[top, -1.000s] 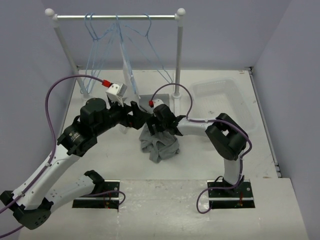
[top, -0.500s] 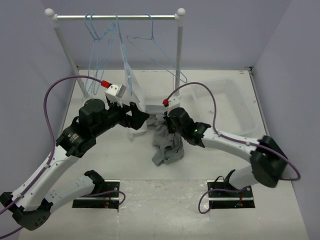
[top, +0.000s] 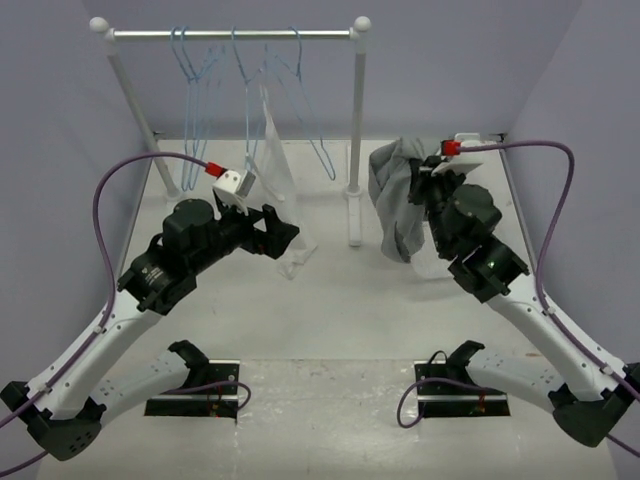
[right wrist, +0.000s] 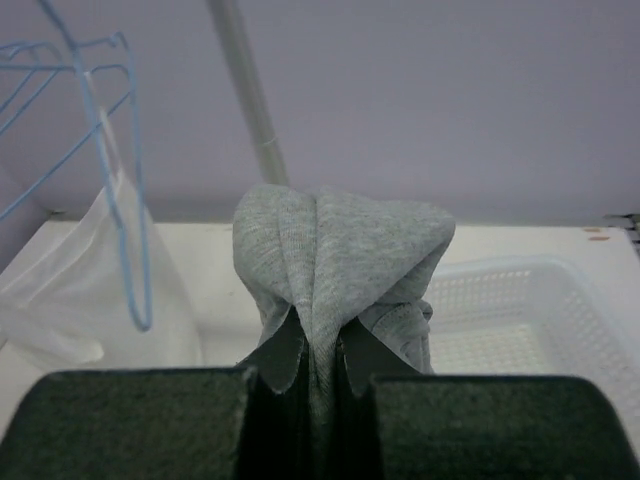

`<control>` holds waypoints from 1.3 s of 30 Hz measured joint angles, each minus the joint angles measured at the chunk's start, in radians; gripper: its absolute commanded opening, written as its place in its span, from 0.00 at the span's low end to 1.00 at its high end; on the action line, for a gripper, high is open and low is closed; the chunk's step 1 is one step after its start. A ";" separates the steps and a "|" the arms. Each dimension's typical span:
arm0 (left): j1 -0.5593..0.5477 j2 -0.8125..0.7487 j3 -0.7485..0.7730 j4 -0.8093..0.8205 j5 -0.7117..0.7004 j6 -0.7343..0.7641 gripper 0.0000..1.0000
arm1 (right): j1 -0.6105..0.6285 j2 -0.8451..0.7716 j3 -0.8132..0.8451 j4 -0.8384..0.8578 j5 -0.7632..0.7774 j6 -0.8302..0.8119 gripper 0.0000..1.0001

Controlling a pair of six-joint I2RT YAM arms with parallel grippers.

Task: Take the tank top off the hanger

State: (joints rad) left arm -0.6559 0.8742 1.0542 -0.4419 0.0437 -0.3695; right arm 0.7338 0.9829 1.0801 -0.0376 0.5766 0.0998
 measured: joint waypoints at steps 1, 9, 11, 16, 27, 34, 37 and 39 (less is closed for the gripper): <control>0.000 0.002 -0.001 0.003 -0.001 0.001 1.00 | -0.043 0.000 0.021 -0.003 -0.006 -0.010 0.00; 0.000 0.016 -0.003 0.009 -0.021 0.015 1.00 | -0.296 0.044 0.180 0.010 -0.082 -0.106 0.00; 0.000 0.018 -0.003 0.010 -0.030 0.015 1.00 | -0.330 0.047 0.169 0.015 -0.101 -0.111 0.00; 0.000 0.037 -0.003 0.008 -0.058 0.015 1.00 | -0.444 0.082 0.068 0.022 -0.154 -0.081 0.00; 0.000 0.107 0.029 -0.001 -0.082 0.015 1.00 | -0.526 0.295 -0.217 -0.130 -0.112 0.187 0.99; 0.000 0.135 0.036 -0.002 -0.082 0.015 1.00 | -0.526 0.206 -0.066 -0.299 -0.053 0.276 0.99; 0.000 0.129 0.036 -0.003 -0.092 0.014 1.00 | -0.526 0.084 -0.024 -0.328 -0.072 0.298 0.99; 0.000 0.116 0.036 -0.003 -0.108 0.013 1.00 | -0.526 0.006 -0.011 -0.346 -0.082 0.320 0.99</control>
State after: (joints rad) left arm -0.6559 0.9901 1.0904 -0.4454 -0.0643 -0.3569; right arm 0.2081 0.9890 1.0695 -0.3832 0.4942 0.4198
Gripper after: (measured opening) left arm 0.997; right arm 0.989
